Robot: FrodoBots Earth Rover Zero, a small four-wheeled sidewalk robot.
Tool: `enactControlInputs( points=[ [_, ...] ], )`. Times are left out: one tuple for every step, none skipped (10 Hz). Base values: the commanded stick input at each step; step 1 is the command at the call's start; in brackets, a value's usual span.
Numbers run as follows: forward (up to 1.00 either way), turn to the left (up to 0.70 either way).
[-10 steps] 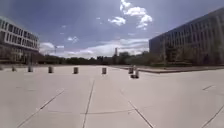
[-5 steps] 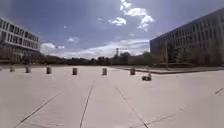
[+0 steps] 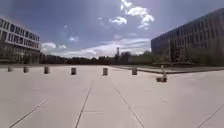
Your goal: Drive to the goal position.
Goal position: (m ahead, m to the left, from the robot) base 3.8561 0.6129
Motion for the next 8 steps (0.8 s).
enactControlInputs(
  points=[
    [0.70, 0.00],
    [0.70, 0.00],
    [0.70, 0.00],
    [0.70, 0.00],
    [0.70, 0.00],
    [0.70, 0.00],
    [0.70, 0.00],
    [0.70, 0.00]
  ],
)
